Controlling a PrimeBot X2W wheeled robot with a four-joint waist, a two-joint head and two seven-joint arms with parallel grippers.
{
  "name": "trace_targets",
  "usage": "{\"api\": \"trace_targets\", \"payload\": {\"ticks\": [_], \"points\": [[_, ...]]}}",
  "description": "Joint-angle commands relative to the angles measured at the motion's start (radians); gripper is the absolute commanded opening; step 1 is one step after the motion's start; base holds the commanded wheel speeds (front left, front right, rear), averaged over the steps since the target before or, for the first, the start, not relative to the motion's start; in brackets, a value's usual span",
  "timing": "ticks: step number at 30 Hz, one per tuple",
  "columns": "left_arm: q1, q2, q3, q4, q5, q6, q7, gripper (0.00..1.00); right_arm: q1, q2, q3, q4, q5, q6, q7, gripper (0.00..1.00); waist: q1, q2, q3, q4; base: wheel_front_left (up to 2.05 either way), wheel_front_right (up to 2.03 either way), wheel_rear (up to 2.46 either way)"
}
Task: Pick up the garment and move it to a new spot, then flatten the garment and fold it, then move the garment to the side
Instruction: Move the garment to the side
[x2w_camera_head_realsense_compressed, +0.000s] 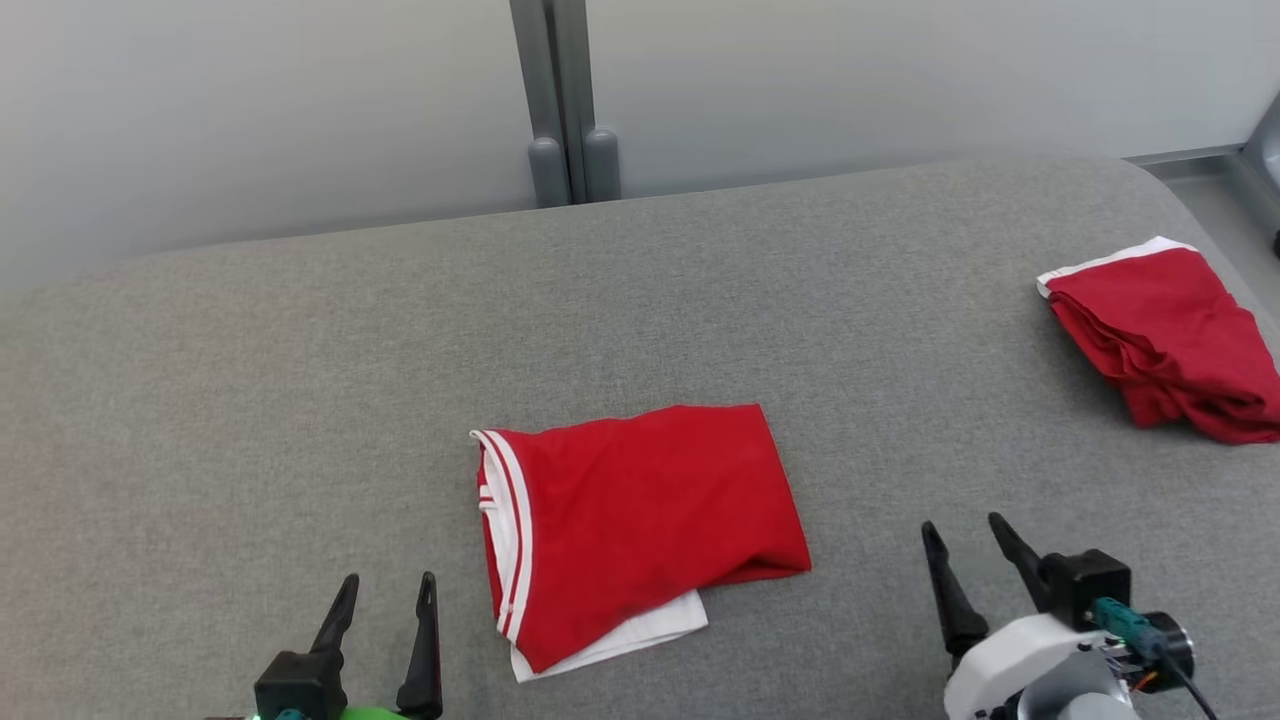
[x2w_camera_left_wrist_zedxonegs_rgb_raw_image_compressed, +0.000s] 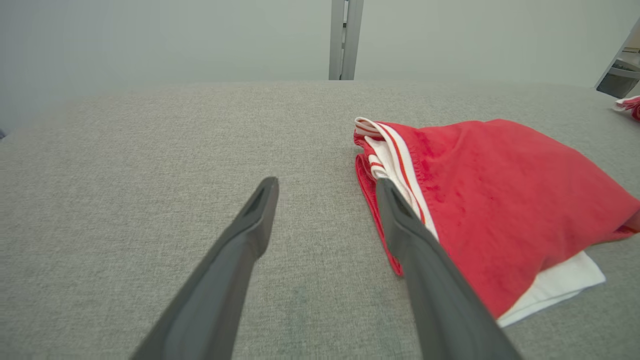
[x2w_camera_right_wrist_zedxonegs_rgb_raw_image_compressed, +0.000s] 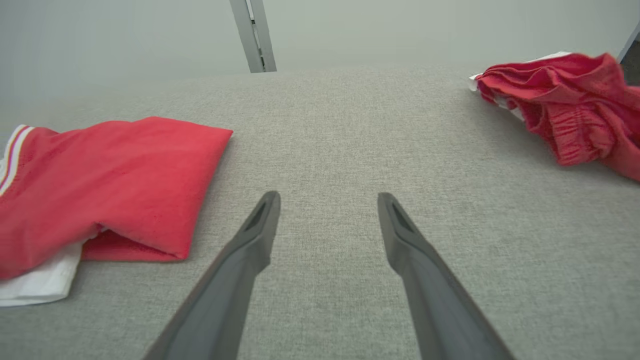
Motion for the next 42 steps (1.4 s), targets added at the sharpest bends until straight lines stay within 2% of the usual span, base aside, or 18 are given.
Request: {"api": "trace_targets", "payload": {"ticks": [1, 8, 15, 20, 21, 22, 26, 29, 33, 34, 35, 37, 42], "points": [[-0.007, 0.003, -0.004, -0.002, 0.007, -0.006, 0.001, 1.00, -0.034, -0.001, 0.033, 0.025, 0.012, -0.001, 0.000, 1.00, 0.0000, -0.0001, 0.011, 0.025, 0.00, 0.00, 0.00], [-0.051, 0.003, -0.016, 0.002, -0.018, -0.016, 0.001, 1.00, -0.231, -0.002, 0.150, 0.146, 0.038, -0.001, 0.000, 1.00, 0.0000, -0.0001, 0.075, 0.111, 0.00, 0.00, 0.00], [-0.078, 0.003, -0.038, 0.009, -0.022, -0.024, 0.001, 1.00, -0.380, -0.002, 0.237, 0.413, 0.088, -0.001, 0.000, 1.00, 0.0000, -0.0001, 0.114, 0.187, 0.00, 0.00, 0.00], [-0.081, 0.003, -0.045, 0.009, -0.026, -0.025, 0.001, 1.00, -0.401, -0.002, 0.287, 0.609, 0.108, -0.001, 0.042, 0.98, 0.0000, -0.0001, 0.118, 0.201, 0.00, 0.00, 0.00], [-0.080, 0.003, -0.043, 0.008, -0.027, -0.025, 0.001, 1.00, -0.399, -0.001, 0.304, 0.623, 0.124, -0.001, 0.040, 0.26, 0.0000, -0.0001, 0.117, 0.198, 0.00, 0.00, 0.00], [-0.079, 0.003, -0.042, 0.006, -0.028, -0.025, 0.001, 1.00, -0.400, 0.001, 0.317, 0.633, 0.131, -0.001, 0.036, 0.00, 0.0000, -0.0001, 0.115, 0.191, 0.00, 0.00, 0.00], [-0.072, 0.003, -0.039, -0.003, -0.024, -0.026, 0.001, 1.00, -0.422, -0.008, 0.305, 0.654, 0.130, -0.002, 0.014, 0.00, 0.0000, -0.0001, 0.102, 0.135, 0.00, 0.00, 0.00], [-0.068, 0.002, -0.045, -0.015, -0.034, -0.026, 0.001, 1.00, -0.421, -0.018, 0.246, 0.648, 0.118, -0.006, 0.007, 0.00, 0.0000, -0.0001, 0.091, 0.063, 0.00, 0.00, 0.00], [-0.072, 0.003, -0.056, -0.036, -0.045, -0.026, 0.001, 1.00, -0.383, -0.010, 0.177, 0.586, 0.073, -0.005, 0.005, 0.00, 0.0000, -0.0001, 0.086, -0.063, 0.00, 0.00, 0.00], [-0.073, 0.003, -0.059, -0.041, -0.045, -0.026, 0.001, 1.00, -0.373, -0.007, 0.172, 0.576, 0.068, -0.005, 0.005, 0.00, 0.0000, -0.0001, 0.087, -0.106, 0.00, 0.00, 0.00], [-0.079, 0.003, -0.069, -0.046, -0.044, -0.026, 0.001, 1.00, -0.359, -0.009, 0.152, 0.552, 0.046, -0.005, 0.005, 0.00, 0.0000, -0.0001, 0.091, -0.178, 0.00, 0.00, 0.00], [-0.084, 0.003, -0.076, -0.050, -0.039, -0.025, 0.001, 1.00, -0.345, -0.009, 0.140, 0.532, 0.037, -0.005, 0.004, 0.00, 0.0000, -0.0001, 0.096, -0.248, 0.00, 0.00, 0.00], [-0.097, 0.004, -0.090, -0.056, -0.028, -0.025, 0.001, 1.00, -0.318, -0.005, 0.125, 0.481, 0.029, -0.002, 0.001, 0.00, 0.0000, -0.0001, 0.117, -0.391, 0.00, 0.00, 0.00]]}}
